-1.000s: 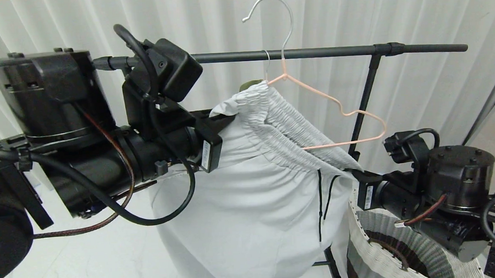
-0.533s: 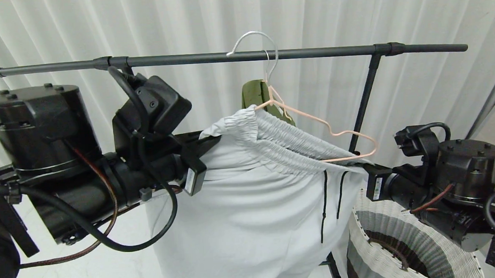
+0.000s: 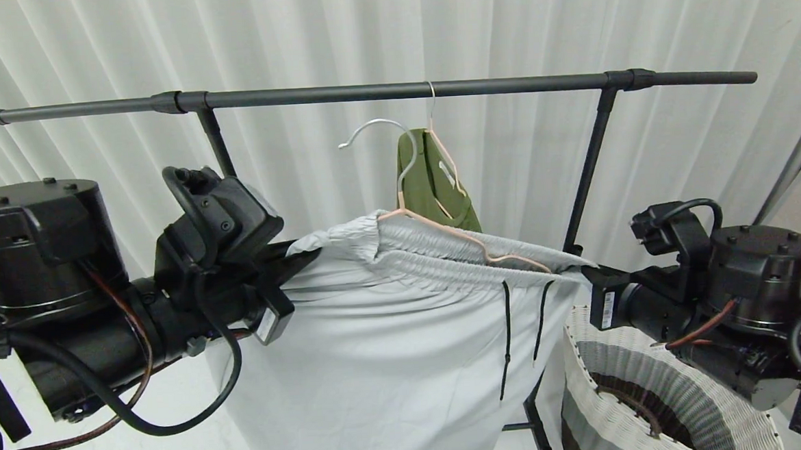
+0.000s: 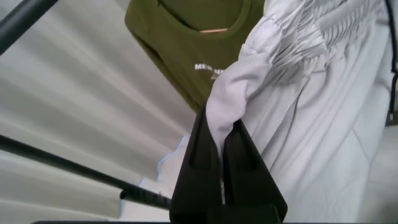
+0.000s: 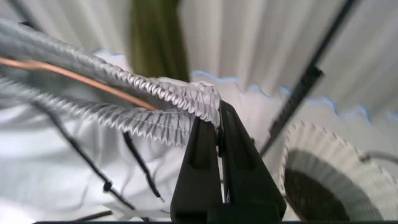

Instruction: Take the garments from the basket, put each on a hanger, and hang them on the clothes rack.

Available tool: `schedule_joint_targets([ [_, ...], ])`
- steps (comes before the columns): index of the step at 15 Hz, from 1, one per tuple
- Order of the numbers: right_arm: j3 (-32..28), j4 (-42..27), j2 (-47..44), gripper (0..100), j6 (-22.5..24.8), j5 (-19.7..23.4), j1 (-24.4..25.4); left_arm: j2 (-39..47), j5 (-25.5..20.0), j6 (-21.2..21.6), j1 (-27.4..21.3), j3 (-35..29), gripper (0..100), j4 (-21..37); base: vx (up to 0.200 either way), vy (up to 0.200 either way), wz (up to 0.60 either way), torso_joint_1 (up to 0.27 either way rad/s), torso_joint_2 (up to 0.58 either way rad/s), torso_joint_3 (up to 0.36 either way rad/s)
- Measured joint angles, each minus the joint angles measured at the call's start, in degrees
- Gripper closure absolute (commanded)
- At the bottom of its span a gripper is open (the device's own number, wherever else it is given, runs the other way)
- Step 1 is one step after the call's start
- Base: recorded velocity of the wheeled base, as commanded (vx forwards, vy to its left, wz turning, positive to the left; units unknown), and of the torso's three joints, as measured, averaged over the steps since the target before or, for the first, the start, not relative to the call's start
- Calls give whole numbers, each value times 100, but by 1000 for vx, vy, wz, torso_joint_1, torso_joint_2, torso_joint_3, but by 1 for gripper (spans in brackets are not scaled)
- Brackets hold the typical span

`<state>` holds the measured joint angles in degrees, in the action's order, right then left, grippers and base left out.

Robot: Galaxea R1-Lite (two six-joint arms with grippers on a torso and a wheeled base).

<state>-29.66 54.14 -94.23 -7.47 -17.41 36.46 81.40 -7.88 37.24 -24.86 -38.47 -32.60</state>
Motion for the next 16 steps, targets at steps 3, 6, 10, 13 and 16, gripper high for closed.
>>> schedule_joint_targets([
  [3, -5, -74, 228, 100, 469, 422, 221, 204, 580, -2, -102, -66, 100, -24, 0, 0, 0, 0, 0, 0],
  [6, -5, -507, 586, 100, 761, 567, 706, 317, 1217, -919, -513, -232, 100, -29, 0, 0, 0, 0, 0, 0],
  [10, -5, -1336, 1157, 100, 1237, 564, 1546, 308, 2016, -1998, -1285, -290, 100, -27, 0, 0, 0, 0, 0, 0],
  [13, 0, -1723, 1463, 0, 1321, 556, 1685, 245, 2169, -2172, -1648, -304, 100, -112, 0, 0, 0, 0, 0, 0],
  [16, 26, -2160, 1852, 0, 1393, 562, 1698, 208, 2166, -2132, -1729, -278, 100, -599, 0, 0, 0, 0, 0, 0],
])
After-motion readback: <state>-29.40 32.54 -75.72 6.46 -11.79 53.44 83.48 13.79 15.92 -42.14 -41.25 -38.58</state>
